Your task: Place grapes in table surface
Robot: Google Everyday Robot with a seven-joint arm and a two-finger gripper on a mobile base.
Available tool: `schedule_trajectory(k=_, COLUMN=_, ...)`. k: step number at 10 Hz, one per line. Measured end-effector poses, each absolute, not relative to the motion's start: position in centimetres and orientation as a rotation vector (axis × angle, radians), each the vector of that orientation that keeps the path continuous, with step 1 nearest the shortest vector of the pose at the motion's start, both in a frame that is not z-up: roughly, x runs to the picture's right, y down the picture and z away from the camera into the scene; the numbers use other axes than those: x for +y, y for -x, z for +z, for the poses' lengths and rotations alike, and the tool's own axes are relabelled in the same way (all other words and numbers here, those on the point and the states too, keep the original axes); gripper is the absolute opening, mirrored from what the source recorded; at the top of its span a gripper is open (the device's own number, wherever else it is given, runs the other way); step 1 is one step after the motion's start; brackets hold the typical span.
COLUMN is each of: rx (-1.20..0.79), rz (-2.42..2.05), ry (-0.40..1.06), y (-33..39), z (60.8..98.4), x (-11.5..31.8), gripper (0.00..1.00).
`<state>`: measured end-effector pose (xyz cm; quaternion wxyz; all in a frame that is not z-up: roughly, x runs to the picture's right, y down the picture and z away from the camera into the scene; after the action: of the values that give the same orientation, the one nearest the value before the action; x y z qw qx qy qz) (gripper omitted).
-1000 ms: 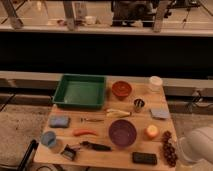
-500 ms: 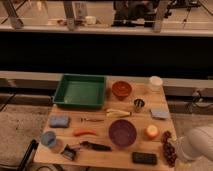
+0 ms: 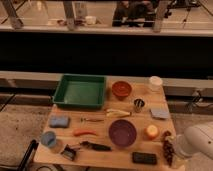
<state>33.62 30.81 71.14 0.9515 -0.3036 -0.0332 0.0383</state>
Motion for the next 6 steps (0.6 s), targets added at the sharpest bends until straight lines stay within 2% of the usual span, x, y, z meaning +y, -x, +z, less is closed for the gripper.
schedule_trajectory(k=5, rx=-0.056, rz=0.074, ry=0.634, y=-34.2, z=73.1, x=32.1, gripper=0.79)
schedule_trajectory(k=6, rx=-0.053, rz=0.071, ry=0.638, y=-34.3, z=73.3, x=32.3, gripper=0.73)
